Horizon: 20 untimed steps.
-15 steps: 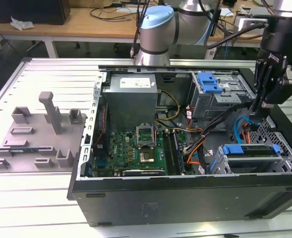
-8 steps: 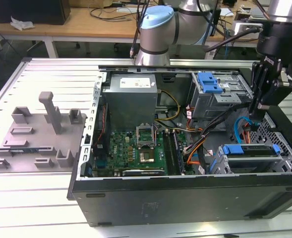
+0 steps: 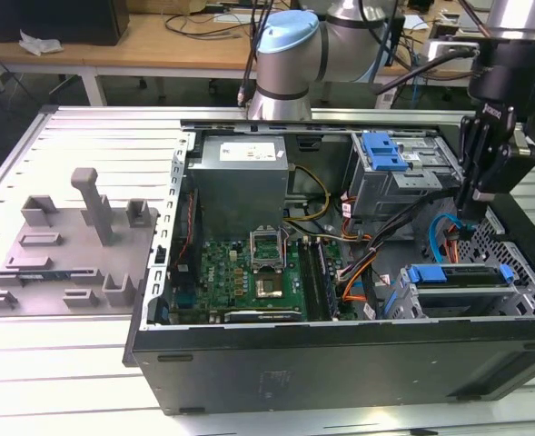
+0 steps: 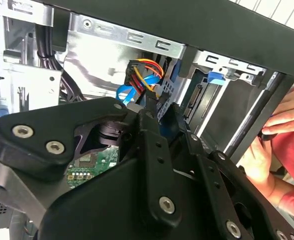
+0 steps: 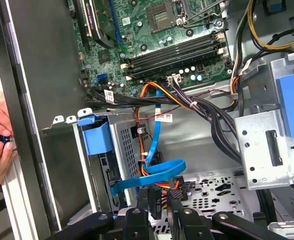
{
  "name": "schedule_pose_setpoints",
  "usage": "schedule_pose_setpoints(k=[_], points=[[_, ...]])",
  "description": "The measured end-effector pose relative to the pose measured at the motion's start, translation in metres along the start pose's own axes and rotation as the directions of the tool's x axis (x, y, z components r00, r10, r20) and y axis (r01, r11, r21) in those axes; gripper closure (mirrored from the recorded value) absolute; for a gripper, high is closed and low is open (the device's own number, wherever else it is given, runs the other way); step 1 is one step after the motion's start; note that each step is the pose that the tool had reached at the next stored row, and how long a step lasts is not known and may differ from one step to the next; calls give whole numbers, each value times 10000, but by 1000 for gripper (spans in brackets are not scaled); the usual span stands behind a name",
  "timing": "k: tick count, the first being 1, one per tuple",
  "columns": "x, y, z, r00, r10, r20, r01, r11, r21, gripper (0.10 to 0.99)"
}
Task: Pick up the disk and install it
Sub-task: 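Insert the first disk wire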
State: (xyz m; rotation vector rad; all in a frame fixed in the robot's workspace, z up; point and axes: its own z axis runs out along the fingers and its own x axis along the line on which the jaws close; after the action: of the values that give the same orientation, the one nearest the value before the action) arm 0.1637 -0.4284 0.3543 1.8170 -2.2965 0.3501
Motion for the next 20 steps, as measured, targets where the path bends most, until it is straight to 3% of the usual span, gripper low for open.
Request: schedule_pose_setpoints(k=[3,6,12,20], points=[[-31,7,4,10000,0,-99,1,10000,23,796],[-94,22,11,9992,3,-404,1,10000,95,796],[-147,33,6,9980,6,-626,3,9999,147,796],[-147,33,5,9980,6,-638,3,9999,150,796]])
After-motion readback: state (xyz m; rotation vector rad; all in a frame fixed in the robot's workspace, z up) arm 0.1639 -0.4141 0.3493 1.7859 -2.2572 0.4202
